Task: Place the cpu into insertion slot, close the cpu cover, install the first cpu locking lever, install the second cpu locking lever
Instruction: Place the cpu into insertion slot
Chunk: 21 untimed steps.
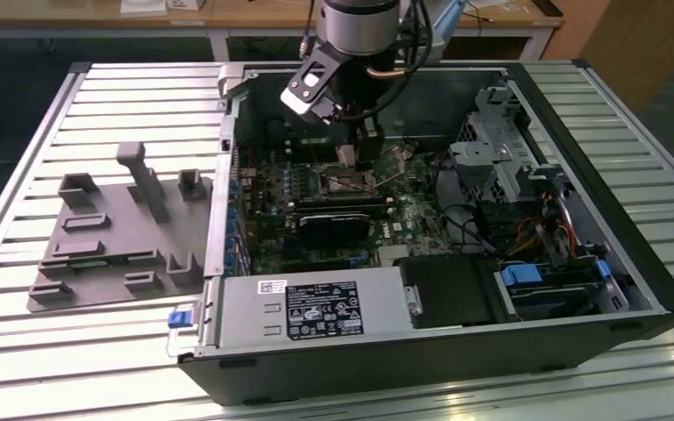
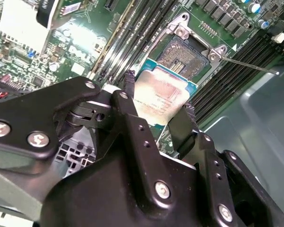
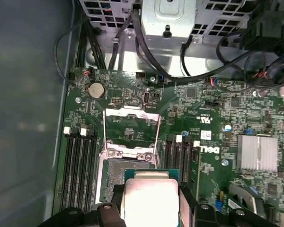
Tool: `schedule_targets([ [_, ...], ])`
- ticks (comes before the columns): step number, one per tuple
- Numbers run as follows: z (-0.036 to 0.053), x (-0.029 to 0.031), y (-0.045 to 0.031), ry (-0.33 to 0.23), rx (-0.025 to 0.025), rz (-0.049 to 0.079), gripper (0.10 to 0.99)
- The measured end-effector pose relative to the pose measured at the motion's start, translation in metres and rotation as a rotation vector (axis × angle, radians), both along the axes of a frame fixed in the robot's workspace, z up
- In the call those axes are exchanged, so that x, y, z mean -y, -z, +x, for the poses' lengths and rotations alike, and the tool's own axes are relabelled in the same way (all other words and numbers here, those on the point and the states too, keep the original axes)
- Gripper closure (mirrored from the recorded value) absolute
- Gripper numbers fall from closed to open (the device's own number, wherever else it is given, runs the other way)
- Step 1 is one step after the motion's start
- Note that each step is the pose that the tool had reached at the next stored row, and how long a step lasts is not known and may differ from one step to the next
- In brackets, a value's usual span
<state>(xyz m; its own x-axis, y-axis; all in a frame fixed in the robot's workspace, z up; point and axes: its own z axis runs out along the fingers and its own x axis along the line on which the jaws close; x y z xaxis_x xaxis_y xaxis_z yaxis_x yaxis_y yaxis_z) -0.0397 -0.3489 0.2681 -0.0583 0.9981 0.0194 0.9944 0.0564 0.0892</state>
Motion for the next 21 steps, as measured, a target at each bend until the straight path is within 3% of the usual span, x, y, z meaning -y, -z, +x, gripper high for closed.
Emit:
schedule_targets([
  [12, -0.0005, -0.0071, 0.0162, 0.051, -0.0001, 0.0, 0.549],
  [21, -0.0031, -0.0139, 0.0302, 0.057, -0.0001, 0.0, 0.549],
])
